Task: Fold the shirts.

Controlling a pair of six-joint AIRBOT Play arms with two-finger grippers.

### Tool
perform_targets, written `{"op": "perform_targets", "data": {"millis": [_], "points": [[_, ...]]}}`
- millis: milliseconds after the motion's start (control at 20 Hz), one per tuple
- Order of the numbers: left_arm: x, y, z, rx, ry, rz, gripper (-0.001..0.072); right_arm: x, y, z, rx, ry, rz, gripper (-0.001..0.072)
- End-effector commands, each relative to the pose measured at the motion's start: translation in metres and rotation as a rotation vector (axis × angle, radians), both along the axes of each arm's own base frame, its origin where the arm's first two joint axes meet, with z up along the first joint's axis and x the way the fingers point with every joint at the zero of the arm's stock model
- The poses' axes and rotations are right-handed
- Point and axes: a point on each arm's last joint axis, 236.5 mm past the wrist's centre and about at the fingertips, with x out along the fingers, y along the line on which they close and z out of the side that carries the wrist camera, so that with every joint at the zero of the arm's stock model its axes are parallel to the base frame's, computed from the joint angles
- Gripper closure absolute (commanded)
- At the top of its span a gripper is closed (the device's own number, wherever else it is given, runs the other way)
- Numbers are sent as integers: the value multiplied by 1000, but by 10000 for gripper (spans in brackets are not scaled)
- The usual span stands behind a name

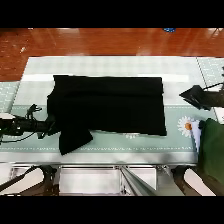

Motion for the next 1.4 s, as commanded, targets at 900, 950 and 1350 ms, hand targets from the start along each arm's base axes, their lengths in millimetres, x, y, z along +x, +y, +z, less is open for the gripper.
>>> {"op": "perform_targets", "data": {"millis": [900,950,1350], "points": [[30,-2,40,-11,-109,-180,684,-58,104,-126,208,331,153,659],[32,0,42,-9,-116,-177,684,-49,111,-111,214,283,216,688],[131,29,133,17,-415,-73,685,15,86,-32,50,78,299,689]]}}
